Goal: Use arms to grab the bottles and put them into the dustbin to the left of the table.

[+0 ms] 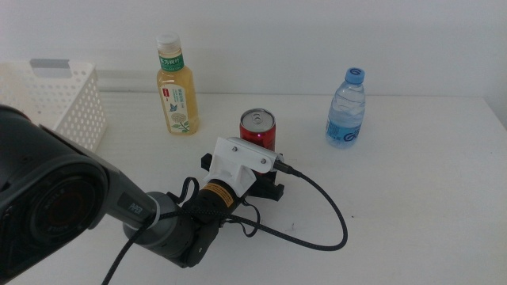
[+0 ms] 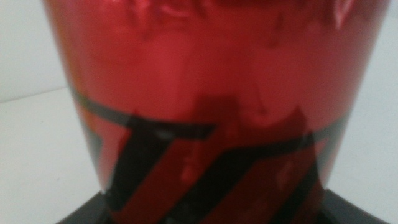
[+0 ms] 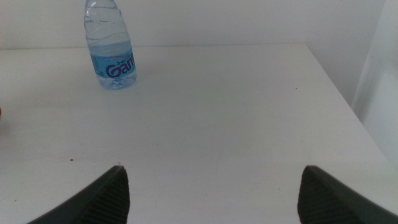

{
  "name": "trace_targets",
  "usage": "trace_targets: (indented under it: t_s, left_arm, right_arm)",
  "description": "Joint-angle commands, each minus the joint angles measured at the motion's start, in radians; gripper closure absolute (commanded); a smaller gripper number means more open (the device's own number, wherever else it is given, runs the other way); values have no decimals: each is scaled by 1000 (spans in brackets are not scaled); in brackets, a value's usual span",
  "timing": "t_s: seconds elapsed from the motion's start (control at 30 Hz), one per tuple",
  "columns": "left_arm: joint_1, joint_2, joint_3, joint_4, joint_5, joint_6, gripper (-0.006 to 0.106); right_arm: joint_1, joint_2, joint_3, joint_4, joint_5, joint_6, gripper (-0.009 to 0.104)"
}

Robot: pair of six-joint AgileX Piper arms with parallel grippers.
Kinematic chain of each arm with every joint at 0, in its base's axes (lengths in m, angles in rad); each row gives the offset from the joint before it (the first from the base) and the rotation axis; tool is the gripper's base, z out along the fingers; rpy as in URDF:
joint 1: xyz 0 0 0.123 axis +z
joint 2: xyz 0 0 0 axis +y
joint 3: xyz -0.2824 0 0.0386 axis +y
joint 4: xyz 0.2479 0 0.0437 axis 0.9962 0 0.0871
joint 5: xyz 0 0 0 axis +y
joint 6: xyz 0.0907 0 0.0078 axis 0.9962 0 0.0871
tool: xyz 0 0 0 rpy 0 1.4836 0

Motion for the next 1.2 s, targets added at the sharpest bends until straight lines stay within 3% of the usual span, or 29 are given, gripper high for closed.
trace_targets:
  t_s: [0.0,0.17,0.5,0.67,0.87,1.03,1.17]
  left_arm:
    - [2,-6,-2,3,-10,-23,60]
    - [1,-142,68,14,6,-15,102]
    - [1,-603,97,11,647,-18,102]
    - [35,-752,-25,-13,1200,-41,102]
    - [194,-718,-317,3,1765,71,102]
    - [367,-673,-571,11,2053,173,102]
    - [529,-614,-707,90,2161,197,102]
  right_arm:
    - [-7,-4,4,-7,-9,-7,16]
    - [-7,-4,4,-7,-9,-7,16]
    - [-7,-4,4,-7,-9,-7,16]
    - [-7,-4,4,-7,-9,-7,16]
    - [-7,-4,4,-7,-9,-7,16]
    - [-7,-4,4,-7,-9,-7,16]
    - [-7,-4,4,-7,-9,-7,16]
